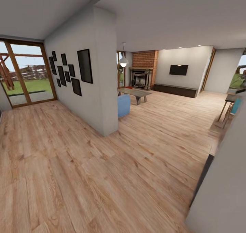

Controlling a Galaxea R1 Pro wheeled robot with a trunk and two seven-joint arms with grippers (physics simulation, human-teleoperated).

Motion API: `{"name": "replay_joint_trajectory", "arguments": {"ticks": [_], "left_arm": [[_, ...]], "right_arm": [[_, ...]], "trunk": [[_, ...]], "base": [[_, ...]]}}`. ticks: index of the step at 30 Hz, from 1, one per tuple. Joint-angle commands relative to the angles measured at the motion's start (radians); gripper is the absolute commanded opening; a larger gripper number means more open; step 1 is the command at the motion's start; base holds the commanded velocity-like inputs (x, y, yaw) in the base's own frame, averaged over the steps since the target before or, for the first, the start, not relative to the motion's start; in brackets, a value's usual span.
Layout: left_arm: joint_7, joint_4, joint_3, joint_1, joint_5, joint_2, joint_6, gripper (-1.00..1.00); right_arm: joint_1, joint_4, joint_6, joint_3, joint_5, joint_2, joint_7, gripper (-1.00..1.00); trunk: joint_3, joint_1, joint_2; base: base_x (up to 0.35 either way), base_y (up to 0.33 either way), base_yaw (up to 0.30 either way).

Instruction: Move the two storage containers from the living room to the garage. In the garage, place one container on the floor and stack the other container on top of it (either order is fine).

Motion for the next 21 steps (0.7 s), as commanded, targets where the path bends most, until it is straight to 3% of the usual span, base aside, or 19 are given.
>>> {"name": "replay_joint_trajectory", "arguments": {"ticks": [1, 21], "left_arm": [[0.003, 0.000, -0.009, -0.001, 0.008, 0.000, -0.002, 1.00], [0.003, 0.001, -0.010, -0.001, 0.004, 0.000, -0.002, 1.00]], "right_arm": [[-0.002, 0.003, -0.005, 0.009, -0.010, 0.001, -0.002, 1.00], [-0.001, 0.003, -0.009, 0.010, -0.007, 0.000, 0.011, 1.00]], "trunk": [[-0.002, 0.001, -0.001], [-0.002, 0.001, -0.001]], "base": [[0.325, 0.000, 0.000], [0.325, 0.000, -0.011]]}}
